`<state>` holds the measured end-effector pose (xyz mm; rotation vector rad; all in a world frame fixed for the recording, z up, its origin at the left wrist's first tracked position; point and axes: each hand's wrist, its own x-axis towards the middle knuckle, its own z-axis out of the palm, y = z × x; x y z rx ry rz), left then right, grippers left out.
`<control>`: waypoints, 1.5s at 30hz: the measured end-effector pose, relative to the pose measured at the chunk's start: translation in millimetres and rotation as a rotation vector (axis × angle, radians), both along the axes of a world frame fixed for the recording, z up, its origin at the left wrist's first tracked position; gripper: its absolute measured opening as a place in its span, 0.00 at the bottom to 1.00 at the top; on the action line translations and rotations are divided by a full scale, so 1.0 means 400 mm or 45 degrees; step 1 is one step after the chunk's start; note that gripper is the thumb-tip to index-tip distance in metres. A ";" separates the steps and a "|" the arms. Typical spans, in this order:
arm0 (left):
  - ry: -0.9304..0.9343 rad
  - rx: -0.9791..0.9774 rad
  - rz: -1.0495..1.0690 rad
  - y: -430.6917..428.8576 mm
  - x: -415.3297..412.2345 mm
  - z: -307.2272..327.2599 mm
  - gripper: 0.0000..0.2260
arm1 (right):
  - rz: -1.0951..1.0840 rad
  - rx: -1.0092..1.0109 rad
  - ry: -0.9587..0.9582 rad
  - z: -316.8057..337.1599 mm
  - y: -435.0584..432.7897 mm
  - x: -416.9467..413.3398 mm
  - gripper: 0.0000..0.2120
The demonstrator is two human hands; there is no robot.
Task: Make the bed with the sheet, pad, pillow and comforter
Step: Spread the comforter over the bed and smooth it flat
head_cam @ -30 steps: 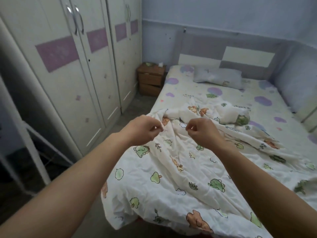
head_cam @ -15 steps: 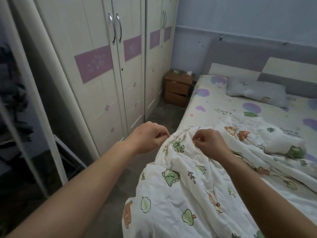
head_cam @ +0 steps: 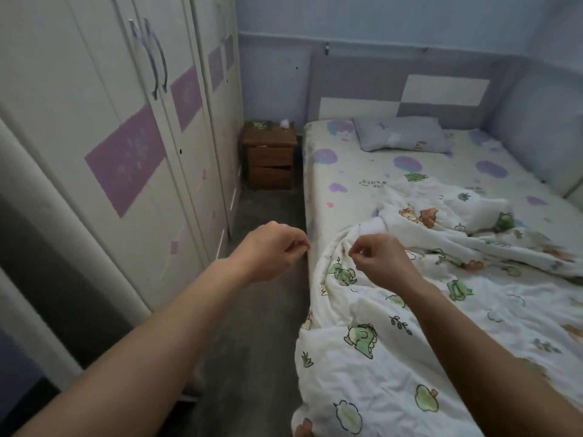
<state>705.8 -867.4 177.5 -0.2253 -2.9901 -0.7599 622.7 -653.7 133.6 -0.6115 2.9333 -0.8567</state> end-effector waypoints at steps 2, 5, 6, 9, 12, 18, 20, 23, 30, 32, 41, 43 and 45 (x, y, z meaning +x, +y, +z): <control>0.053 0.008 -0.030 -0.056 -0.027 0.011 0.09 | -0.037 -0.016 0.023 0.013 -0.037 -0.006 0.07; 0.102 0.015 -0.069 -0.104 -0.063 0.014 0.09 | -0.090 -0.004 0.053 0.025 -0.070 -0.027 0.06; 0.100 0.015 -0.078 -0.114 -0.075 0.013 0.09 | -0.107 -0.007 0.059 0.027 -0.079 -0.033 0.07; 0.088 -0.004 -0.131 -0.146 -0.134 0.003 0.09 | -0.161 -0.017 0.054 0.027 -0.112 -0.065 0.07; 0.099 -0.039 -0.204 -0.164 -0.214 0.004 0.10 | -0.209 -0.034 0.043 0.026 -0.134 -0.120 0.07; 0.122 -0.033 -0.308 -0.201 -0.491 0.002 0.09 | -0.313 -0.061 0.027 0.017 -0.171 -0.343 0.07; 0.106 -0.035 -0.341 -0.210 -0.605 0.001 0.09 | -0.340 -0.066 0.021 0.006 -0.176 -0.448 0.07; 0.073 -0.049 -0.390 -0.223 -0.788 -0.001 0.10 | -0.399 -0.080 -0.015 -0.009 -0.181 -0.608 0.07; 0.005 -0.064 -0.520 -0.206 -1.180 -0.003 0.09 | -0.609 -0.023 -0.090 0.005 -0.159 -0.902 0.07; -0.025 -0.066 -0.577 -0.188 -1.286 -0.013 0.09 | -0.685 -0.069 -0.105 0.001 -0.140 -0.974 0.06; 0.031 -0.032 -0.864 -0.153 -1.734 -0.049 0.10 | -1.090 -0.051 -0.166 -0.038 -0.140 -1.265 0.07; 0.055 -0.040 -0.949 -0.177 -1.867 -0.048 0.10 | -1.201 -0.091 -0.161 -0.043 -0.176 -1.359 0.07; 0.064 -0.034 -1.009 -0.203 -1.969 -0.031 0.10 | -1.260 -0.084 -0.153 -0.037 -0.207 -1.431 0.07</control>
